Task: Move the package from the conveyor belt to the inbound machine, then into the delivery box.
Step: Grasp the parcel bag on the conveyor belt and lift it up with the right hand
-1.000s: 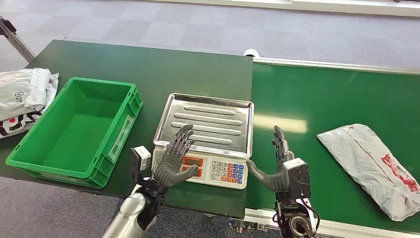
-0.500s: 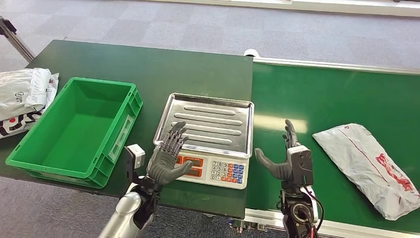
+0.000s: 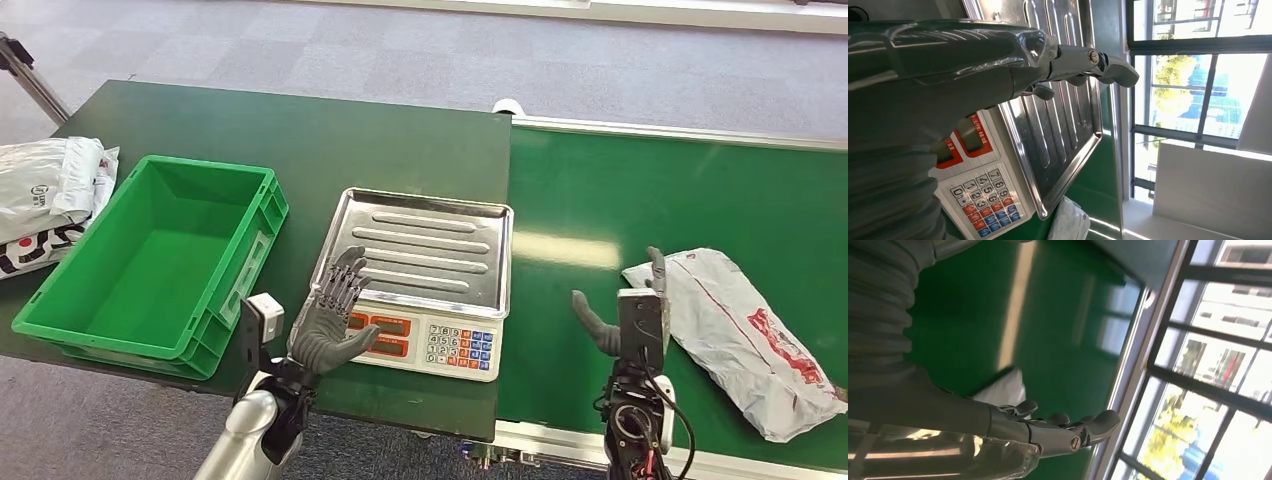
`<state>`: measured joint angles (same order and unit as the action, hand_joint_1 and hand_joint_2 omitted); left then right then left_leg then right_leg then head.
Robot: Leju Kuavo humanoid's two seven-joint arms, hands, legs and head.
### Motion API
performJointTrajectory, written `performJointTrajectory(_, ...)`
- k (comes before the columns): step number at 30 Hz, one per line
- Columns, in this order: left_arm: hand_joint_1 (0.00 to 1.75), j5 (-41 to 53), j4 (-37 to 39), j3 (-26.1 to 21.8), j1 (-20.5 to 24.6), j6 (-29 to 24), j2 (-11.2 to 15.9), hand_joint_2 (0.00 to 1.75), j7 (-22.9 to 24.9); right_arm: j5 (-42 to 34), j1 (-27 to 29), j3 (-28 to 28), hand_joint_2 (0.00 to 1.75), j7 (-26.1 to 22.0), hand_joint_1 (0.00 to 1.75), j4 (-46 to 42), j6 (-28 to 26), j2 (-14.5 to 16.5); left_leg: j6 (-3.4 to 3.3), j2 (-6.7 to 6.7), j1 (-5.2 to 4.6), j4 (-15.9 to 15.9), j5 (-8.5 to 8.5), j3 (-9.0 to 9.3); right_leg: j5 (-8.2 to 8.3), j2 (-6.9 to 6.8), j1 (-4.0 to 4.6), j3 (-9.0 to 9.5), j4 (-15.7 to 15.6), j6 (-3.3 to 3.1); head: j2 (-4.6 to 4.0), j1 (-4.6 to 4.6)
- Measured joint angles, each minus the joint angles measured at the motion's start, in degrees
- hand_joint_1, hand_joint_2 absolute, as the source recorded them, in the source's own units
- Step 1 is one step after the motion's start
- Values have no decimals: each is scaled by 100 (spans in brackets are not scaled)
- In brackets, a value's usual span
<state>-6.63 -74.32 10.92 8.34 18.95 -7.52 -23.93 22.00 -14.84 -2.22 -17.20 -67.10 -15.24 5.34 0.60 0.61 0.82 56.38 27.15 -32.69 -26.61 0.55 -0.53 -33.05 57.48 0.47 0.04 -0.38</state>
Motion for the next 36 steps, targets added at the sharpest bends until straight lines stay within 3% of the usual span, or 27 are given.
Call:
performJointTrajectory(4, 0, 16, -50, -76, -14, 16, -10, 175, 21, 416, -82, -491, 175, 147, 0, 294, -346, -82, 0, -1, -3, 1, 0, 0, 1, 0, -3, -1, 0, 1, 0, -1)
performJointTrajectory(12, 0, 89, -74, -169, -15, 51, -77, 175, 103, 2142, -249, -1217, 175, 1179, 0, 1144, -1484, -235, 0, -1, -2, 1, 0, -1, 0, -1, -1, -3, 0, 1, 0, -2)
performJointTrajectory(16, 0, 102, -165, -200, -38, 27, -87, 175, 140, 2923, -289, -1510, 175, 1500, 0, 1374, -1741, -278, 0, 0, -2, 1, 0, -1, 0, -1, -2, -2, 0, 1, 0, -1)
performJointTrajectory(21, 0, 102, -238, -223, -60, 26, -90, 175, 166, 3201, -342, -1704, 175, 1734, 0, 1531, -1735, -283, 0, 0, -2, 1, 0, -1, 1, -1, -2, -2, 0, 1, 0, -1)
performJointTrajectory(27, 0, 105, -255, -246, -65, 28, -102, 175, 287, 3596, -459, -1915, 175, 2712, 0, 1949, -639, -315, 0, 1, -2, 1, 0, 1, 1, -2, -2, -1, 0, 1, 0, -1)
performJointTrajectory(36, 0, 104, -255, -272, -109, 28, -131, 175, 307, 3671, -478, -2059, 175, 2839, 0, 2260, -450, -327, 0, 1, -2, 1, 0, 0, 0, -2, -2, -1, 0, 1, 0, -1)
